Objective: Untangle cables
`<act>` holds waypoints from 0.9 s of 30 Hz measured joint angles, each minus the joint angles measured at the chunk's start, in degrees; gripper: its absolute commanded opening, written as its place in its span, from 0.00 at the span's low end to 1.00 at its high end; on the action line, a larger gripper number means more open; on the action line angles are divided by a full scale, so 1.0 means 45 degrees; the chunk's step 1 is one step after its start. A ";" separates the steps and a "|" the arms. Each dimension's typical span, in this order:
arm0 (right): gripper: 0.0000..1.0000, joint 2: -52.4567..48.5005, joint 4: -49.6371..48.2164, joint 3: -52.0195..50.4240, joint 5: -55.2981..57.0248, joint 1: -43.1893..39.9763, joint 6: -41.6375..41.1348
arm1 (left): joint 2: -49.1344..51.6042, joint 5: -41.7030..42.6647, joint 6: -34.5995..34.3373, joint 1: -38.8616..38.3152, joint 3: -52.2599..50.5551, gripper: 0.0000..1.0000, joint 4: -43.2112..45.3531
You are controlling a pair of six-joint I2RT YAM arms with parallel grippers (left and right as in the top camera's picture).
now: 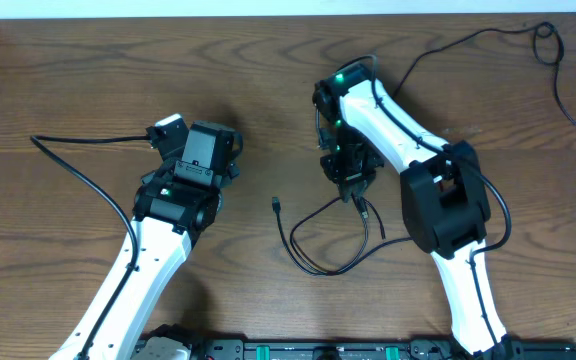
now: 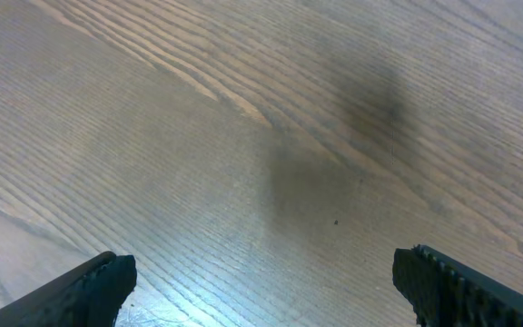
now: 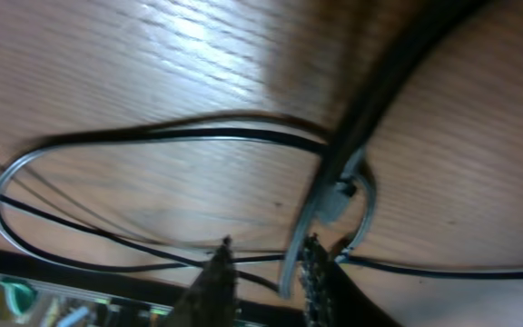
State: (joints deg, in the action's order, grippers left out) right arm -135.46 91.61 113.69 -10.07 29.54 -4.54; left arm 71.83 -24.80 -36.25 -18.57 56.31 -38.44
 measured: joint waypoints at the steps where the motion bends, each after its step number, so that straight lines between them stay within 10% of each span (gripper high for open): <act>1: 0.05 0.0000 0.0000 0.0000 -0.0029 0.0068 0.0068 | 0.0000 0.0000 0.0000 0.0000 0.0000 0.98 0.0000; 6: 0.01 0.0034 -0.0155 0.0000 -0.0136 0.0185 0.0223 | 0.0000 0.0010 0.0000 0.0000 0.0000 0.98 0.0000; 9: 0.32 0.0044 -0.0471 -0.0015 -0.0097 0.0180 0.0204 | 0.0000 0.0083 0.0000 0.0000 0.0000 0.98 -0.0005; 12: 0.34 0.0053 -0.0889 -0.0151 -0.0083 0.0180 0.0384 | 0.0000 0.0107 0.0000 0.0000 0.0000 0.98 -0.0005; 15: 0.03 0.0083 -0.1209 -0.0612 -0.0078 0.0180 0.0384 | 0.0000 0.0112 0.0000 0.0000 0.0000 0.98 -0.0019; 27: 0.01 0.0155 -0.0641 0.0083 0.0539 -0.0155 0.0563 | 0.0000 0.0112 0.0000 0.0000 0.0000 0.98 -0.0287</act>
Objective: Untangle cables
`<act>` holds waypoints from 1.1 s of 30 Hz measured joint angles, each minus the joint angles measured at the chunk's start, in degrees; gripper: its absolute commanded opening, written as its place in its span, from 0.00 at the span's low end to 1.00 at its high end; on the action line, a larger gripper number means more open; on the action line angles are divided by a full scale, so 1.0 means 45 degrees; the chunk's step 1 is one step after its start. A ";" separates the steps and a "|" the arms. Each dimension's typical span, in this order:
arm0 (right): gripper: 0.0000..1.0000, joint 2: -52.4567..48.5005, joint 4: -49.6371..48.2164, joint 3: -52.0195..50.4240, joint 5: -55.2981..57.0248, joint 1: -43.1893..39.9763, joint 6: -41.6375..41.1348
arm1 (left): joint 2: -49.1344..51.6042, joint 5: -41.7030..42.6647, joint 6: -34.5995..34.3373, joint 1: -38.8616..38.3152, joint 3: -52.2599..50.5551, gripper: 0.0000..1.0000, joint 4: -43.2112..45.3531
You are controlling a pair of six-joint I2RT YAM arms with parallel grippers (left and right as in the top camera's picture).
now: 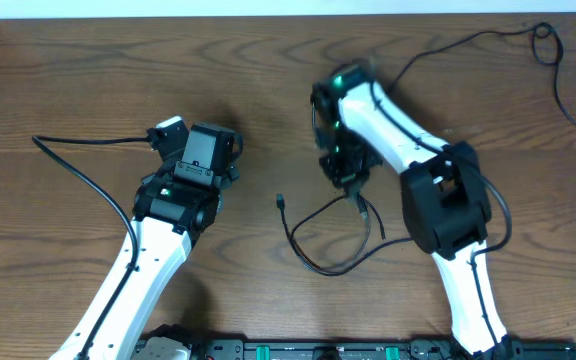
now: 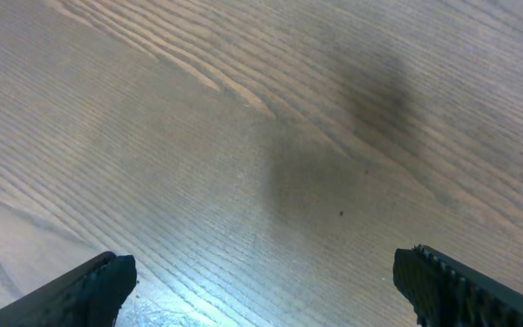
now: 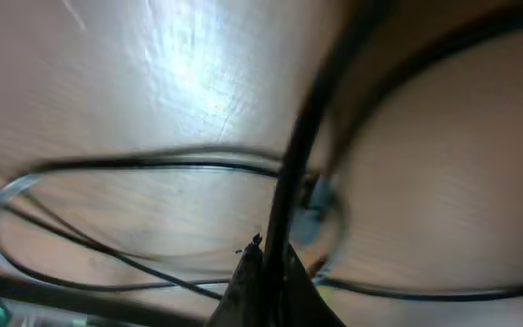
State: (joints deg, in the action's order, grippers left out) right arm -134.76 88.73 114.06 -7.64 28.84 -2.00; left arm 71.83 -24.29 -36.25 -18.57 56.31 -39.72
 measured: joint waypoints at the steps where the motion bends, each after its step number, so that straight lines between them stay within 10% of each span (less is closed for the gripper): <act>1: 0.01 0.0102 0.0194 0.0568 0.0219 -0.0146 0.0049 | 0.0000 0.0000 0.0000 0.0000 0.0000 0.98 0.0005; 10: 0.01 0.3279 0.0087 0.5615 0.2822 -0.1914 0.1039 | 0.0000 0.0000 -0.0165 0.0010 0.0000 0.98 -0.0029; 20: 0.01 0.4823 -0.4430 0.5877 0.3002 -0.2550 0.1540 | 0.0000 0.0000 -0.0330 0.0010 0.0000 0.98 -0.0034; 33: 0.01 0.5872 -0.4420 0.5872 0.0010 -0.3842 0.3327 | 0.0000 0.0000 -0.0330 0.0010 0.0000 0.98 -0.0019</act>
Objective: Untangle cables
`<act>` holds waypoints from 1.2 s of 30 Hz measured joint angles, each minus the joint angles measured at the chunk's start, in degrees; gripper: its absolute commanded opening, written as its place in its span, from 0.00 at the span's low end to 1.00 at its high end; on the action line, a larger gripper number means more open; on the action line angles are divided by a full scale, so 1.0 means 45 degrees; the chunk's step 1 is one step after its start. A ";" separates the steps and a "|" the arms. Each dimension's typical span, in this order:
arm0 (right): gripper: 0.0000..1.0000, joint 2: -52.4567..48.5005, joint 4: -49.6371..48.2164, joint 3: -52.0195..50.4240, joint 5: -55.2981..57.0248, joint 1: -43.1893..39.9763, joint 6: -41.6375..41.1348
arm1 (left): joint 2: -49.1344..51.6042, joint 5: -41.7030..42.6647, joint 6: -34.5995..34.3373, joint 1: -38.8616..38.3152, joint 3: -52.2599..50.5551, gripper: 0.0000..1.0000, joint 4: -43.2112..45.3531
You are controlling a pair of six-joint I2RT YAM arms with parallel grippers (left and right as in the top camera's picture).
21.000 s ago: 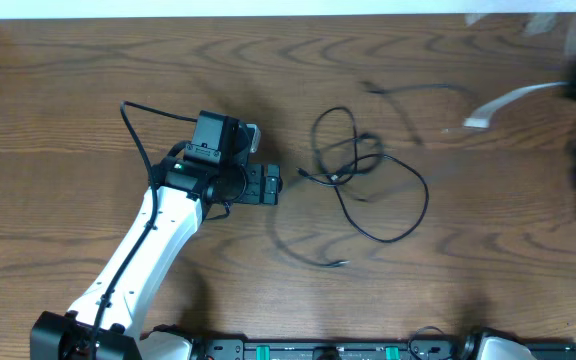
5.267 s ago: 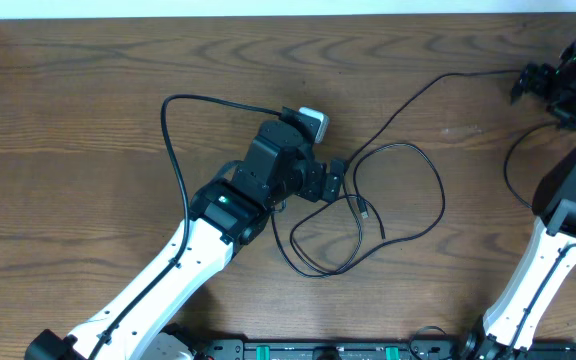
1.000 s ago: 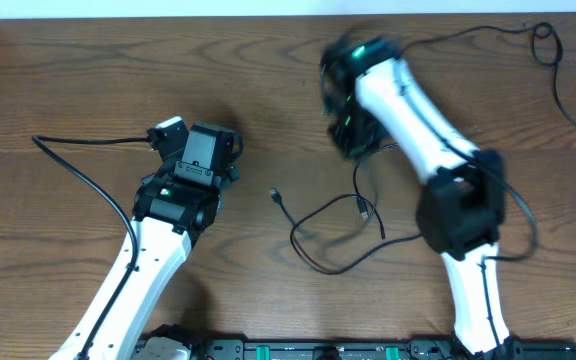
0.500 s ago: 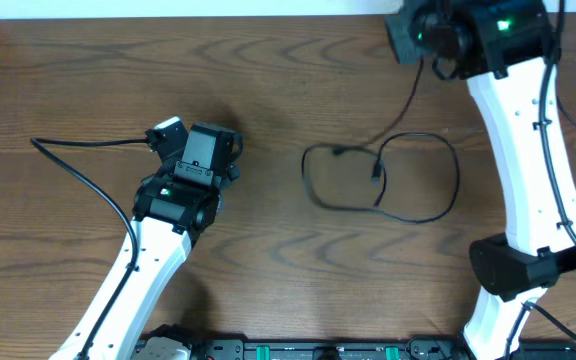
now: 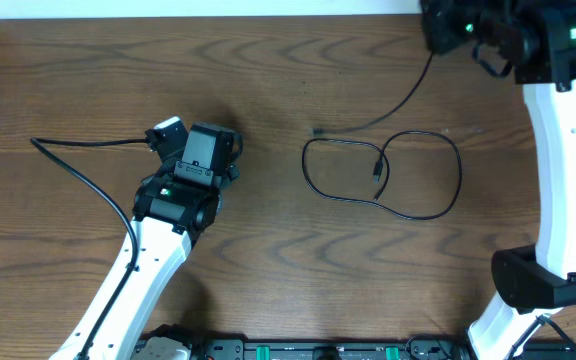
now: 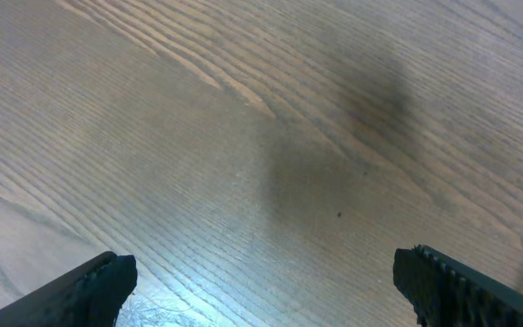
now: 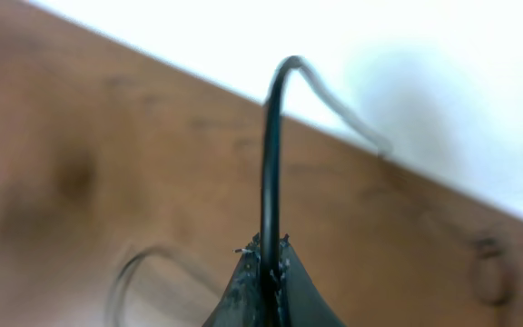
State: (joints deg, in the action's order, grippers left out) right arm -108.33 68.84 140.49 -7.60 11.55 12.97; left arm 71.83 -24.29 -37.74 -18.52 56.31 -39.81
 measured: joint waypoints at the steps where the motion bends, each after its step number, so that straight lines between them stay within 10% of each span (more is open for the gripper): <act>1: 0.01 0.0005 -0.0345 0.0000 0.0267 -0.0083 0.0039 | 0.0000 0.0000 0.0000 0.0000 0.0000 0.98 0.0000; 14: 0.01 -0.2759 -0.8204 -0.0039 0.5571 -0.4065 0.0146 | 0.0000 0.0005 0.0000 0.0000 0.0000 0.98 0.0015; 22: 0.01 -0.3390 -0.9194 -0.0214 0.5926 -0.6931 -0.0165 | 0.0000 0.0000 0.0000 0.0000 0.0000 0.98 0.0039; 24: 0.11 -0.3463 -0.8582 -0.0209 0.5770 -0.7621 -0.0466 | 0.0000 0.0000 0.0000 0.0000 0.0000 0.98 0.0039; 29: 0.99 -0.4726 -0.6047 -0.0131 0.4813 -0.8918 -0.1287 | 0.0000 0.0005 -0.0301 0.0000 0.0000 0.98 0.0044; 36: 0.99 -0.7679 -0.3317 -0.0510 0.3167 -0.9194 -0.2108 | 0.0000 0.0427 -0.0612 0.0000 0.0000 0.98 0.0044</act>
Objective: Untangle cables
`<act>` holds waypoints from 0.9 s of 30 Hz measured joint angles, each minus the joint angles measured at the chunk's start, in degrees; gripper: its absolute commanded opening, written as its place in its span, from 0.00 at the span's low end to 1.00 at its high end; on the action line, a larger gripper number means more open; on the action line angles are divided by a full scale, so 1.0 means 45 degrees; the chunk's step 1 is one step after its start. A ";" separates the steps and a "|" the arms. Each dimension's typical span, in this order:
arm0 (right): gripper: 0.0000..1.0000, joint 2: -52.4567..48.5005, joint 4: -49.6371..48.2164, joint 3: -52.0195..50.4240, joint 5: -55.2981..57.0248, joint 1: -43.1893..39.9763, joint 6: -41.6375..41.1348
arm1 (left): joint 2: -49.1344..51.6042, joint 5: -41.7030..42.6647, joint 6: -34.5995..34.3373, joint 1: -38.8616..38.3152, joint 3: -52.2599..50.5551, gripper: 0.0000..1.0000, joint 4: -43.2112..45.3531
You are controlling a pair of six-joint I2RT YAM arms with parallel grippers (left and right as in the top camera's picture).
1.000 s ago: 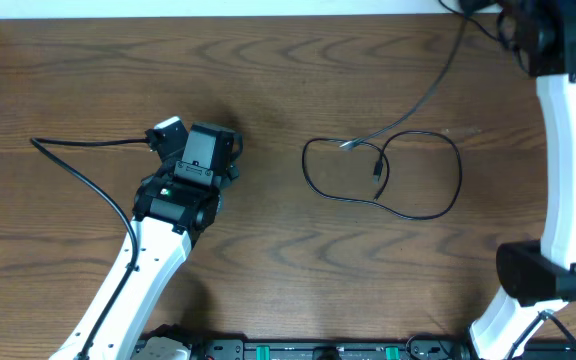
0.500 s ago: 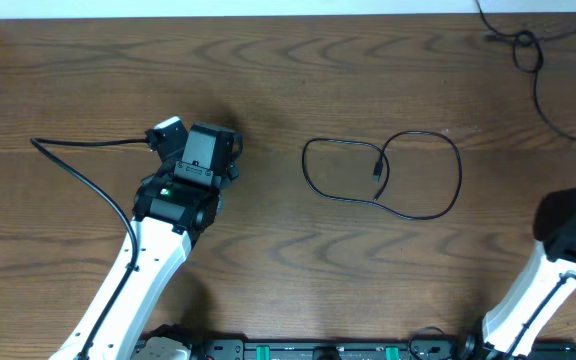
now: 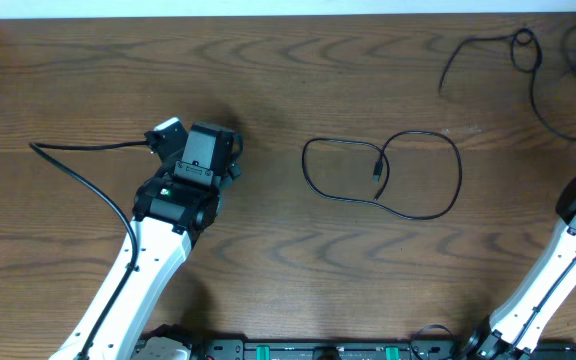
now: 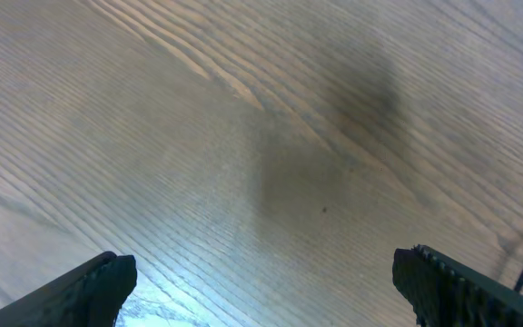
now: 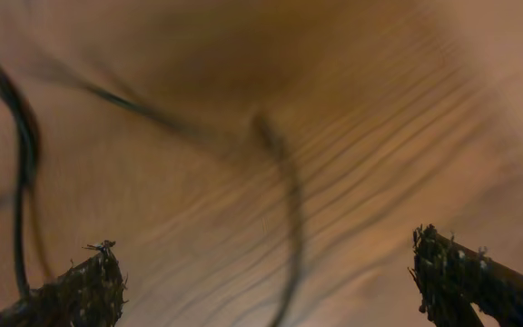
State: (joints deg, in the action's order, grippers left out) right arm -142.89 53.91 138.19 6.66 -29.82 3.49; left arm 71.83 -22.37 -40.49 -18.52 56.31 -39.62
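Note:
In the overhead view a thin black cable (image 3: 383, 176) lies in a double loop at mid-table, one plug end resting inside the loop. A second black cable (image 3: 531, 88) lies apart from it at the far right corner. My right gripper (image 5: 266, 277) is open just above the wood, with a blurred strand of cable (image 5: 289, 204) running between its fingers, untouched. Only the right arm shows in the overhead view, at the right edge. My left gripper (image 4: 261, 291) hangs open over bare wood, left of the loop.
The left arm (image 3: 173, 200) reaches in from the front left, trailing its own black lead (image 3: 78, 170) across the table. A sliver of cable shows at the right edge of the left wrist view. A black rail (image 3: 308, 350) runs along the front edge.
My right gripper was shut on a thin cable high at the far right; now it is open and that cable lies at the far right corner. The loop and left arm have not moved.
My right gripper was at a tangle near the table's middle, fingers around a strand, then shut on it. Later it held that cable up at the far right, the looped cable lying separate farther back. Now the cable is let go, apart from the loop.

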 measured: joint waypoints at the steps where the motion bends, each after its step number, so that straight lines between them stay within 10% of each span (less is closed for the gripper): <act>1: 0.99 -0.0175 0.0189 -0.0063 -0.0185 0.0029 -0.0189 | 0.0000 0.0097 -0.0010 0.0000 0.0000 0.98 -0.0005; 16: 0.98 0.1234 0.3716 0.0019 -0.4337 0.1093 -0.0573 | 0.0000 0.0617 -0.0015 0.0000 0.0000 0.98 -0.0073; 22: 0.20 0.1243 0.3968 -0.1020 -0.6052 0.2429 0.0792 | 0.0000 0.0617 -0.0015 0.0000 0.0000 0.98 -0.0068; 27: 0.01 0.1219 0.2239 -0.3104 -0.6620 0.4299 0.1321 | 0.0000 0.0617 -0.0015 0.0000 0.0000 0.98 -0.0073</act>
State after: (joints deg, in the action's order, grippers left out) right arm -137.40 63.99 124.22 -23.14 -10.48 9.43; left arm 71.83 -19.59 -40.56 -18.52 56.31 -39.94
